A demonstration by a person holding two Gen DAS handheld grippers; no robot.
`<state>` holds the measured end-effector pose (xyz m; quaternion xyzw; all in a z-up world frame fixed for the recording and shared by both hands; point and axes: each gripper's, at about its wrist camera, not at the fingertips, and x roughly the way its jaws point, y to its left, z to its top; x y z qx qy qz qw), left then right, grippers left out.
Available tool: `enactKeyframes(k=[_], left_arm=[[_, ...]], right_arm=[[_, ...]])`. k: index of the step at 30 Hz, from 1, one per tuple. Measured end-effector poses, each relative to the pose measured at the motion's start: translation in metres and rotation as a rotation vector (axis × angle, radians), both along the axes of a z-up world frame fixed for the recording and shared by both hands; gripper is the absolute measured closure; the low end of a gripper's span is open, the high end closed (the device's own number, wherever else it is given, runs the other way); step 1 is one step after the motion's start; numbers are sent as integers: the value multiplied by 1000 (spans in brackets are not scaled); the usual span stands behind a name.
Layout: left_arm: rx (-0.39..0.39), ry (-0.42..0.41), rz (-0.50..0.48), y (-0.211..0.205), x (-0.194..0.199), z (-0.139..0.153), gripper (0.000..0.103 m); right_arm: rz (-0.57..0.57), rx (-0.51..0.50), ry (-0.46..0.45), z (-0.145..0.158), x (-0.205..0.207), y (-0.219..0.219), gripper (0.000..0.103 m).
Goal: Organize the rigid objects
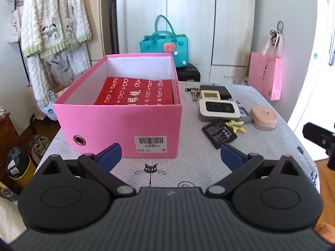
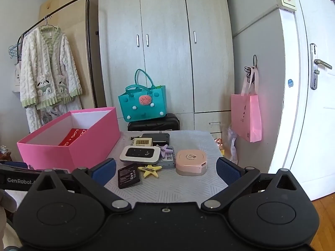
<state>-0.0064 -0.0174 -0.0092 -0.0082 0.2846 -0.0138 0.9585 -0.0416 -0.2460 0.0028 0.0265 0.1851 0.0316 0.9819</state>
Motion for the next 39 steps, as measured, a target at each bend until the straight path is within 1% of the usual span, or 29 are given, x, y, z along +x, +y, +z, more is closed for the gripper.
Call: enactKeyframes(k=[2, 7, 17, 21, 28, 33, 39], left_arm=[[-4, -13, 5, -1, -2, -1, 0], [7, -5, 3, -2, -1, -1, 0], [3, -18, 16, 0, 0, -9, 0], [12, -26, 28, 1, 0, -12, 0], [12, -85, 35, 5, -4, -15, 0], [6, -97, 39, 7, -6, -15, 0], [12, -87, 42, 9, -4, -15, 0]], right_arm=[[-6, -3, 2, -3, 1, -1, 0], [-13, 11, 3, -5, 3, -5, 0], [7, -2, -40, -9, -2, 0, 0], [17, 1, -29, -15, 3, 2, 0], [25, -3, -13, -23, 5, 8, 0], [27, -13, -8, -22, 4, 11, 0], [25, -13, -2, -22, 5, 11, 0]])
